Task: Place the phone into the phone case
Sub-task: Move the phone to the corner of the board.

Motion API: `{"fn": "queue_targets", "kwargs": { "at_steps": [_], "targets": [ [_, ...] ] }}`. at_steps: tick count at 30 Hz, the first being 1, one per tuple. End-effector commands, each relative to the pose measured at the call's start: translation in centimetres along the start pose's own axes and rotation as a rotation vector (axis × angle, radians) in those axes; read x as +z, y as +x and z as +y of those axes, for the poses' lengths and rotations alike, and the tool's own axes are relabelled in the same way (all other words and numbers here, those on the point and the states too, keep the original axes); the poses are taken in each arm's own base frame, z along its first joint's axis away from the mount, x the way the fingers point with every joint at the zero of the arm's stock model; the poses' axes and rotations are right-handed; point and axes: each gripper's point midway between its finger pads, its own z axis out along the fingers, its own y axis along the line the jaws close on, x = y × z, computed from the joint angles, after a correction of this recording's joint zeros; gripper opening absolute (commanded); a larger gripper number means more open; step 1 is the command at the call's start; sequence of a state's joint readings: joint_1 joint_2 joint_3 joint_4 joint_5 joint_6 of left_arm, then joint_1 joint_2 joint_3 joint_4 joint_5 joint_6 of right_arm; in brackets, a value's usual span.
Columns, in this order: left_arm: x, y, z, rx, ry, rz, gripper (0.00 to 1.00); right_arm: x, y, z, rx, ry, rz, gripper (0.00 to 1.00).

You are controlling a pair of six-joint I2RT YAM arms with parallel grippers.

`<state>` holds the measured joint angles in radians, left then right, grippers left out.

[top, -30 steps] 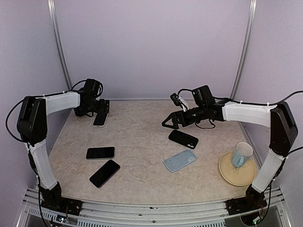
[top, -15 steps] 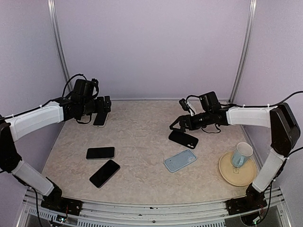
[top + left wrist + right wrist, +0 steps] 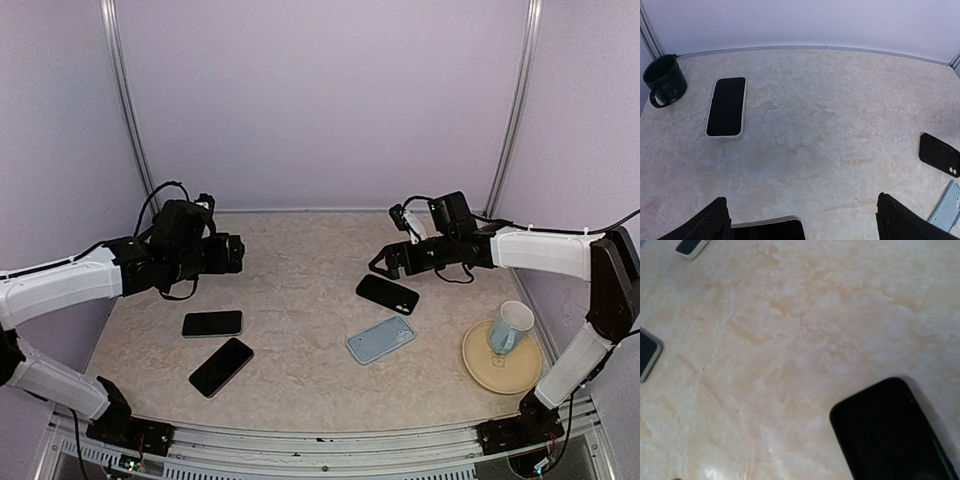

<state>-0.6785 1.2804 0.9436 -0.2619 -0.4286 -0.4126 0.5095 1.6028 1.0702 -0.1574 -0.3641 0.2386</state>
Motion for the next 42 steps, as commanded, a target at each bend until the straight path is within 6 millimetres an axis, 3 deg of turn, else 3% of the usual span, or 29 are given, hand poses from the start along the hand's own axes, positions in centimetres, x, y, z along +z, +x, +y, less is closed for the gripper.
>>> {"fn": "queue_targets", "kwargs": {
  "at_steps": [1,7,11,18,24,29,33,42],
  "targets": [
    [-0.6,1.8,-0.1,-0.013,-0.018,0.015,0.99,-2.2,-0.8,1.1,-0.038,0.021,-0.025,1.00],
    [-3.0,2.3,0.7,-0.032,0.019,0.010,0.99,-2.2,-0.8,3.0,-0.044,0.014,-0.005,1.00],
    [-4.2,2.6,2.7,-0.081,-0.044,0.017,0.99,-1.6,-0.6,4.3,-0.107,0.034,0.007,1.00],
    [-2.9,7.6,4.6,-0.165,-0.122,0.110,0.99,0.2,0.7,7.5,-0.258,0.053,0.015,1.00],
    [-2.5,11.8,2.7,-0.127,0.009,0.130,0.99,1.0,2.0,7.8,-0.294,0.067,0.044,1.00],
    [-3.1,14.5,0.4,-0.059,0.134,0.163,0.99,0.8,1.4,8.5,-0.323,0.039,0.037,1.00],
    [-3.1,16.8,-0.1,-0.001,0.157,0.229,0.99,0.7,0.9,9.2,-0.332,0.004,0.016,1.00],
    [-2.4,21.0,-1.7,0.130,0.159,0.354,0.99,1.2,1.7,10.4,-0.343,-0.078,0.018,1.00]
  ]
}}
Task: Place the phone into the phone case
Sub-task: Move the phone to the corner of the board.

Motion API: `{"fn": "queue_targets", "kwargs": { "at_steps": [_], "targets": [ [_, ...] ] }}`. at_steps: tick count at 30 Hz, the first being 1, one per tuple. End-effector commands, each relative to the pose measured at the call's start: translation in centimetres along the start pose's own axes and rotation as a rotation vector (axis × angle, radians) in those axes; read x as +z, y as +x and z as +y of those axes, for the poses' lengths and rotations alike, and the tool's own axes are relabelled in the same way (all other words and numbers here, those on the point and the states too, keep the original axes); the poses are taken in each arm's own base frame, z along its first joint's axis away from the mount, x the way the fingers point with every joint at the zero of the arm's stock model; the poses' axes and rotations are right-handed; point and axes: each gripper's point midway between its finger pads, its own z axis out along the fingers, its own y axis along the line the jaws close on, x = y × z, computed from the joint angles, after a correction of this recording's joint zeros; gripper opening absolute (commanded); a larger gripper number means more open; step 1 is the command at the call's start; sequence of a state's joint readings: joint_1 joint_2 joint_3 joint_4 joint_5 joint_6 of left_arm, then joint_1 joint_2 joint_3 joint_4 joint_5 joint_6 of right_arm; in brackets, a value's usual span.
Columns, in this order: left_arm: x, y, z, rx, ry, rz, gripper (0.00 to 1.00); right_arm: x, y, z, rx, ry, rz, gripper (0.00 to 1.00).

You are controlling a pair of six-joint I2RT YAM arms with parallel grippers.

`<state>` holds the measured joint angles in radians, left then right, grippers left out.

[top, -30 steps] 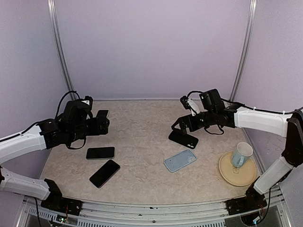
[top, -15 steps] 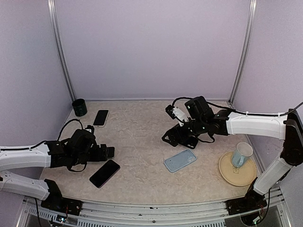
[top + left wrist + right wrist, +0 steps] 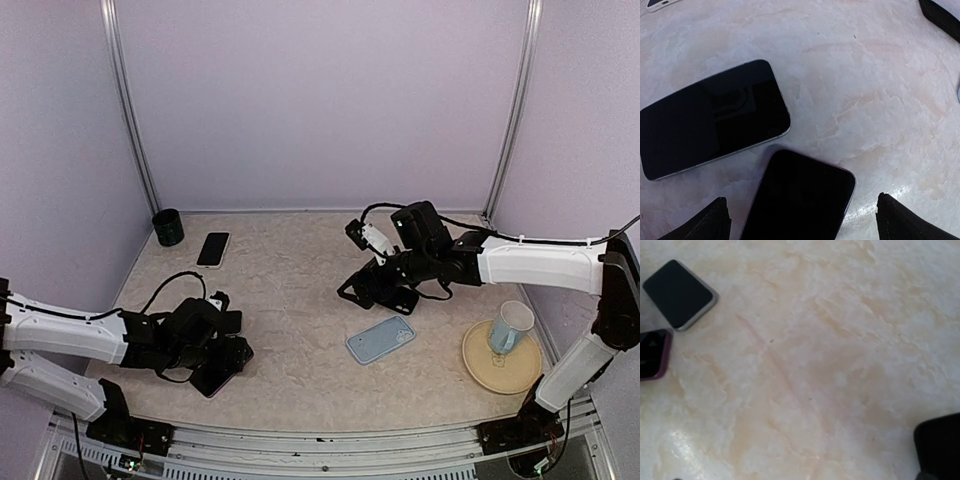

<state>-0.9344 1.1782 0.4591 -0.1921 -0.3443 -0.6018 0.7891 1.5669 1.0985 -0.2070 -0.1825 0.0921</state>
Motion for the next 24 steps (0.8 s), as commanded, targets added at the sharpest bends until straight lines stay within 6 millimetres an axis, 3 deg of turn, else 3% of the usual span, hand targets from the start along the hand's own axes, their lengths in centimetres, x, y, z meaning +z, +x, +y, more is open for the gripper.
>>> {"fn": "queue_targets", "kwargs": {
  "at_steps": [1,13,24],
  "targets": [
    [0.9,1.0,-1.3,0.041,0.025,0.045,0.99,0.2,-0.6,0.8,-0.027,-0.046,-0.027,1.00],
    [2.8,2.5,-1.5,0.084,-0.009,0.120,0.99,-0.7,-1.1,1.5,-0.041,-0.076,-0.057,1.00],
    [3.6,3.8,-2.3,0.112,0.026,0.179,0.83,-1.2,-2.2,2.0,-0.047,-0.096,-0.077,1.00]
  ]
}}
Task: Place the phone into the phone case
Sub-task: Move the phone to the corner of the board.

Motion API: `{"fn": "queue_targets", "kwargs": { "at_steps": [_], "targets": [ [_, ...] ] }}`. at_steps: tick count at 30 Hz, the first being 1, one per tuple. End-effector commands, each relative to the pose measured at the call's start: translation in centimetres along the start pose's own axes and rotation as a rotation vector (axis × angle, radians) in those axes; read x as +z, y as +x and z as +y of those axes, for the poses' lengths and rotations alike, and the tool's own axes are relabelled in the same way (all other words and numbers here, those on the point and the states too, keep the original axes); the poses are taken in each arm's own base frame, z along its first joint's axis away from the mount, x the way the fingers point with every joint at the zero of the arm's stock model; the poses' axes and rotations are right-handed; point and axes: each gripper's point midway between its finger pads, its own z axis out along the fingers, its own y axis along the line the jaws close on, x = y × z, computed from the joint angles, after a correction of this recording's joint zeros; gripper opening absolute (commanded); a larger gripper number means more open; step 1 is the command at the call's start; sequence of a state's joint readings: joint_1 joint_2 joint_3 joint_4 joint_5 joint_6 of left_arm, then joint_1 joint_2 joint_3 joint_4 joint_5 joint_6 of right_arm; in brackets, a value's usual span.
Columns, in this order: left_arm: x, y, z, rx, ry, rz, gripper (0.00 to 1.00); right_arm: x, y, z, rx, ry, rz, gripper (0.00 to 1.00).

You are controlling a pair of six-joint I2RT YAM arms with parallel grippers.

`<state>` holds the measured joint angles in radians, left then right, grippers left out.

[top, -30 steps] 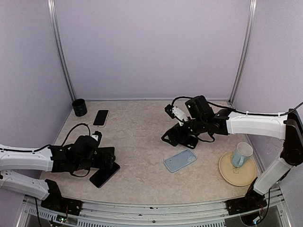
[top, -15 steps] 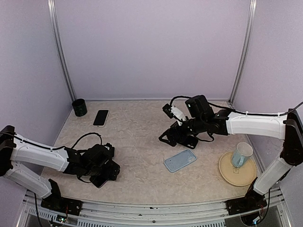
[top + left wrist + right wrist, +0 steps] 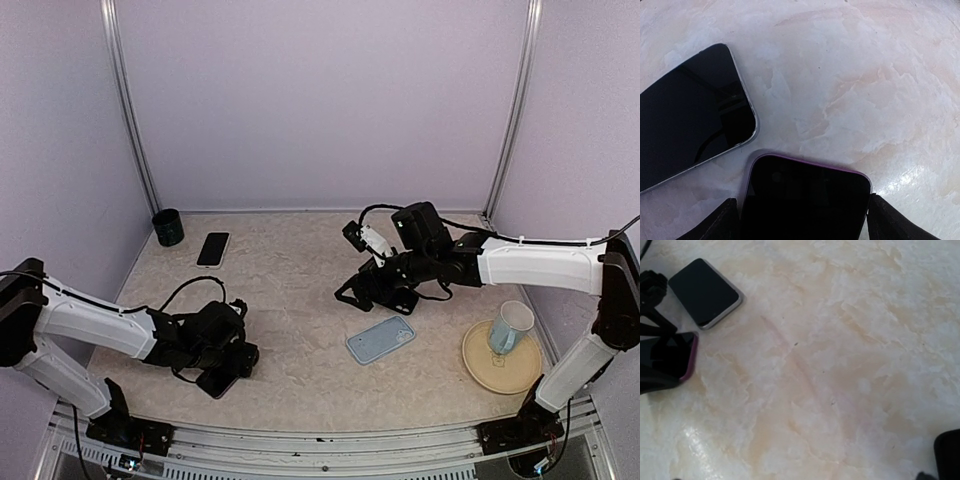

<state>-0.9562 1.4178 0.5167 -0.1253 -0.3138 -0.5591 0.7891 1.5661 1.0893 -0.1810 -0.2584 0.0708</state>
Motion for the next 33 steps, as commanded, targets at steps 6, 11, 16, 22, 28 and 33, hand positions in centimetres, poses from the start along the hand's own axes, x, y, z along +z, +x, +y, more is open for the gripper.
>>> {"fn": "queue_targets", "kwargs": {
  "at_steps": [6,11,16,22,28,33],
  "targets": [
    [0.5,1.3,-1.7,0.033,0.066,0.064,0.79,-1.1,-2.1,0.7,-0.017,-0.018,-0.060,1.00],
    [1.1,0.4,-3.5,0.058,0.089,0.047,0.79,-0.9,-2.2,0.5,-0.005,-0.011,-0.053,1.00],
    [2.0,-0.6,-5.5,0.092,0.117,0.030,0.79,-0.9,-2.0,0.1,0.021,0.012,-0.044,1.00],
    [2.7,-3.4,-7.9,0.156,0.155,-0.033,0.80,-0.7,-1.3,-0.1,0.086,0.024,-0.015,1.00],
    [3.6,-5.5,-10.5,0.255,0.201,-0.073,0.80,-1.1,-1.3,-0.2,0.128,0.032,-0.011,1.00],
    [3.8,-6.7,-11.5,0.331,0.213,-0.109,0.83,-1.8,-1.8,-0.1,0.130,0.035,-0.030,1.00]
  ]
}}
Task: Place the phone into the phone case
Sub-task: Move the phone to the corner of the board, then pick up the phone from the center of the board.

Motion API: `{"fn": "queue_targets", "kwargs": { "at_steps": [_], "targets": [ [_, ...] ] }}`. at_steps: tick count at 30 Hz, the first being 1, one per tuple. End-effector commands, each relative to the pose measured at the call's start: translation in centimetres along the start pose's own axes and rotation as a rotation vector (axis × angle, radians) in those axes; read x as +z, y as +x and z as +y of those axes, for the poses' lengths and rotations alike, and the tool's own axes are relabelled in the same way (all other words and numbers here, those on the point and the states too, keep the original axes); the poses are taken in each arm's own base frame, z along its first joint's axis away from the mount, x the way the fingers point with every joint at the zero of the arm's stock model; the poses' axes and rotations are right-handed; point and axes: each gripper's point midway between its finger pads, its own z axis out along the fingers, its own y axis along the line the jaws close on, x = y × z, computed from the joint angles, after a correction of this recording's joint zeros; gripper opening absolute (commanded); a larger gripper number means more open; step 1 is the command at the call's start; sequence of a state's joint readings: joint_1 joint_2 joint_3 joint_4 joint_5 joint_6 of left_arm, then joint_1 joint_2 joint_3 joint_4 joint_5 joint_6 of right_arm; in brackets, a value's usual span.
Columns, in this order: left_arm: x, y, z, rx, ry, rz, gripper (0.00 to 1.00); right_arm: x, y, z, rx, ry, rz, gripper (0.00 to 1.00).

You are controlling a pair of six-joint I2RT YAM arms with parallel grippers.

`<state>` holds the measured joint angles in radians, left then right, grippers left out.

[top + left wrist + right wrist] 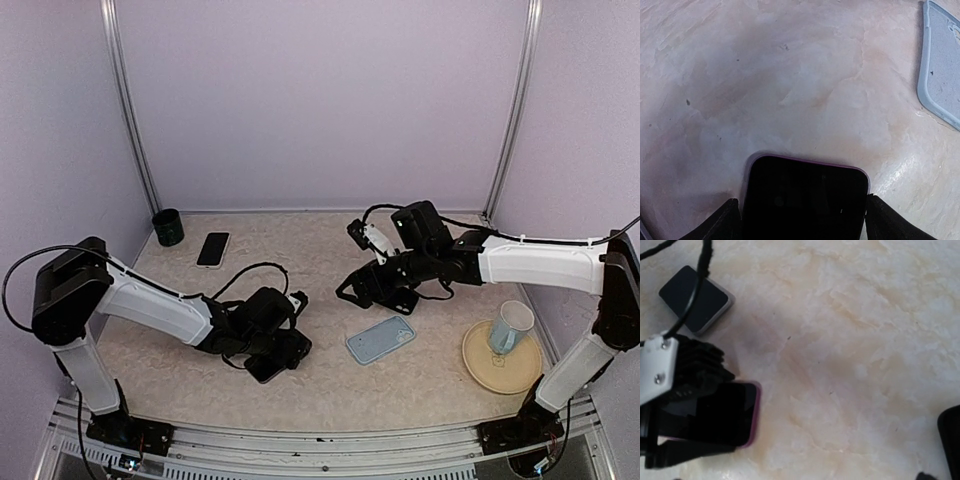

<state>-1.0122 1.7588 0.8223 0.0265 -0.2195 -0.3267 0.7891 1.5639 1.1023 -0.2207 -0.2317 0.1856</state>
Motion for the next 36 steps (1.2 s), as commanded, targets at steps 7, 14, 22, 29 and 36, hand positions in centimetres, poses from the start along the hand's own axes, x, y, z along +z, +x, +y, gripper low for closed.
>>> {"fn": "queue_targets", "kwargs": {
  "at_steps": [7,14,22,29,36],
  "targets": [
    [-0.8,-2.6,-1.8,0.160,0.062,-0.059,0.99,-1.9,-1.9,0.6,0.012,0.002,-0.049,1.00],
    [-3.6,-2.4,-1.5,0.229,0.084,-0.059,0.99,-2.2,-1.9,1.0,0.012,-0.017,-0.058,1.00],
    [-3.8,-1.9,-1.7,0.308,0.126,-0.048,0.99,-2.4,-2.0,1.5,0.008,-0.044,-0.061,1.00],
    [-2.4,-0.9,-0.9,0.286,0.140,-0.011,0.99,-3.4,-1.9,1.8,0.005,-0.047,-0.072,1.00],
    [-1.4,-0.8,0.3,0.222,0.165,0.011,0.99,-3.7,-1.7,2.0,0.010,-0.060,-0.079,1.00]
  ]
}}
